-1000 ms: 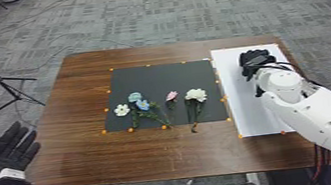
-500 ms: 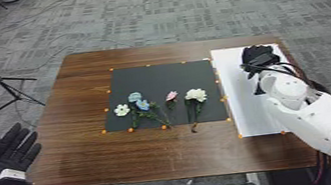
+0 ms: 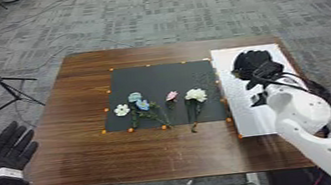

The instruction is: Arrange flowers

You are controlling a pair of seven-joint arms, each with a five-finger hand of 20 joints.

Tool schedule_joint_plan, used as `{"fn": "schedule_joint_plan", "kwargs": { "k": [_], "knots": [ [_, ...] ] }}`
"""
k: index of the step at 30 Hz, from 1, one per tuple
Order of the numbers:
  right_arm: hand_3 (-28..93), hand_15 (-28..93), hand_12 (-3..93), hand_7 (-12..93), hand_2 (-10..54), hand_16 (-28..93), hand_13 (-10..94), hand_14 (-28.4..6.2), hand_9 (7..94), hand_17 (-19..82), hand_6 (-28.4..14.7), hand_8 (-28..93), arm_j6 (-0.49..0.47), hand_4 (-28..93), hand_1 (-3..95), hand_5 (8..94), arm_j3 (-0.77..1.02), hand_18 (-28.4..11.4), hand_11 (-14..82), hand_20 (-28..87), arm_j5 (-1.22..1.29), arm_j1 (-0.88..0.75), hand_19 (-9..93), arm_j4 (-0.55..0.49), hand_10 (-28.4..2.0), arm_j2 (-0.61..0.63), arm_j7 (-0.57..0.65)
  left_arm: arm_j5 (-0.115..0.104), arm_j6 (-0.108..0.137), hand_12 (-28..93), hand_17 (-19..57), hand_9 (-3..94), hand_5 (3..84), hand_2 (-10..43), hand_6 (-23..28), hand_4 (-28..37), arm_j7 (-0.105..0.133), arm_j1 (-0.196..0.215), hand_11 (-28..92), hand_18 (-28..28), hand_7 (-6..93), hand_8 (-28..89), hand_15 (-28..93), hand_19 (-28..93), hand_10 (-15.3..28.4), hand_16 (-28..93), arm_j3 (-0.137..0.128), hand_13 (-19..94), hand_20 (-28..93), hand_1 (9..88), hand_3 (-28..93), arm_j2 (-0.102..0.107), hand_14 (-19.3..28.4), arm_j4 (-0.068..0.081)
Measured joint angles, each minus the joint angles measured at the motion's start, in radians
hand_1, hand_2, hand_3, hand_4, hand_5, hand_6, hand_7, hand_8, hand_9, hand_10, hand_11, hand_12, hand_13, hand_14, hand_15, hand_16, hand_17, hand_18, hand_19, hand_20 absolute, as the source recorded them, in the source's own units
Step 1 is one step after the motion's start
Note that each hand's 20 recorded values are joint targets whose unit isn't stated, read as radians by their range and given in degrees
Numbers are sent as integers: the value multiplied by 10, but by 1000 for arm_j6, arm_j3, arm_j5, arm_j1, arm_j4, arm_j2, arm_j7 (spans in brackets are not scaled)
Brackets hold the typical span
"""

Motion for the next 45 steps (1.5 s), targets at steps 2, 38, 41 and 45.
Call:
{"fn": "schedule_joint_plan", "kwargs": {
  "k": [2, 38, 41, 45],
  "knots": [
    [705, 438, 461, 221, -95, 388, 696, -43, 839, 301, 8, -26, 5, -283, 636, 689, -11, -210, 159, 329, -2, -24, 724, -7, -65, 2, -2, 6, -8, 134, -27, 315, 390, 128, 77, -261, -3, -2, 167, 110, 114, -77, 243, 173, 128, -8, -4, 223, 121, 282, 706, 0, 133, 1],
    [761, 476, 210, 184, -95, 273, 631, -85, 697, 265, -9, -132, 16, -283, 472, 621, -154, -222, 226, 290, -4, -63, 718, -46, -118, -19, -56, 15, -44, 140, -30, 310, 383, 122, 75, -262, -2, -17, 139, 114, 95, -73, 221, 164, 129, 4, -8, 221, 123, 275, 702, 24, 133, 22],
    [782, 506, 191, 178, -95, 213, 616, -98, 677, 259, -14, -130, 5, -283, 448, 610, -136, -224, 226, 293, -7, -71, 714, -51, -125, -20, -65, 15, -44, 140, -30, 310, 383, 122, 75, -263, -2, -12, 138, 114, 93, -72, 218, 163, 129, 4, -11, 221, 123, 274, 702, 22, 133, 21],
    [782, 508, 189, 174, -95, 198, 614, -98, 676, 258, -17, -129, -6, -283, 439, 610, -114, -224, 226, 291, -9, -80, 709, -58, -128, -21, -70, 15, -44, 140, -30, 310, 383, 118, 75, -263, -3, -11, 136, 114, 91, -71, 217, 162, 128, 6, -12, 220, 123, 265, 706, 19, 133, 20]
  ]
}}
